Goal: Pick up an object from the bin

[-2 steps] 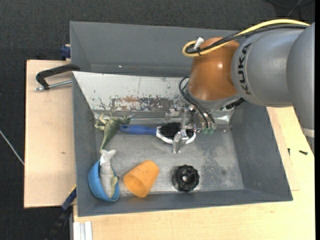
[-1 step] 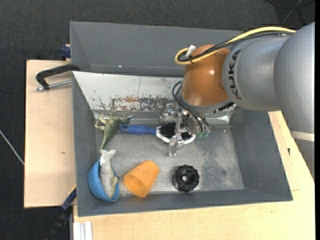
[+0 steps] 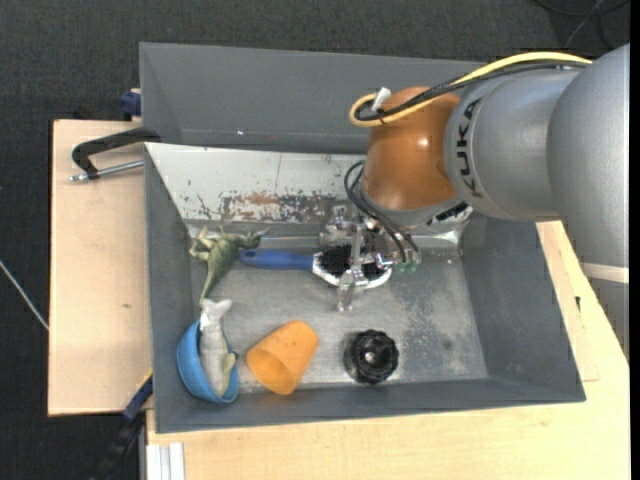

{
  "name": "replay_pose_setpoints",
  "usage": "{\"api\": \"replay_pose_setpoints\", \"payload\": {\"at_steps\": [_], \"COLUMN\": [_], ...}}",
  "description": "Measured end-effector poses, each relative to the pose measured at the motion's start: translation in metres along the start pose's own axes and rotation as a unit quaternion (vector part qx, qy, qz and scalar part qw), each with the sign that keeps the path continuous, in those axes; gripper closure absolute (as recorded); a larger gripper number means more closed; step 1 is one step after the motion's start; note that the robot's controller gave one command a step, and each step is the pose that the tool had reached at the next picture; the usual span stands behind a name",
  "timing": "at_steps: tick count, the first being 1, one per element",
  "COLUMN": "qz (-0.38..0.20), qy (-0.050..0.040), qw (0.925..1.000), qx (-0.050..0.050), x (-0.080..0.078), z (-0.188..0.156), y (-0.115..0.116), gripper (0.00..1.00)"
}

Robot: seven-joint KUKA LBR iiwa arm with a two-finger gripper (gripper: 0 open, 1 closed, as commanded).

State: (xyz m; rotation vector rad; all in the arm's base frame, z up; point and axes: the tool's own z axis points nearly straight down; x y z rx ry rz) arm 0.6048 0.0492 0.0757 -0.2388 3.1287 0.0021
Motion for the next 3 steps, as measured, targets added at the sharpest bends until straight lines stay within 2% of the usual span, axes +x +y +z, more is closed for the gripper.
{"api": "replay_pose_setpoints", "payload": {"at_steps": [1, 2, 3], "qz": [0.001, 0.001, 0.002], "qy": [-0.0042, -0.0011, -0.0026], "qw": [1.0000, 1.0000, 1.0000], "qx": [0.000, 0.000, 0.000], "x": [-0.002, -0.003, -0.006], "z": [-0.002, -0.004, -0.050], "y": [0.000, 0.001, 0.001], "gripper": [1.00, 1.00, 1.00]}}
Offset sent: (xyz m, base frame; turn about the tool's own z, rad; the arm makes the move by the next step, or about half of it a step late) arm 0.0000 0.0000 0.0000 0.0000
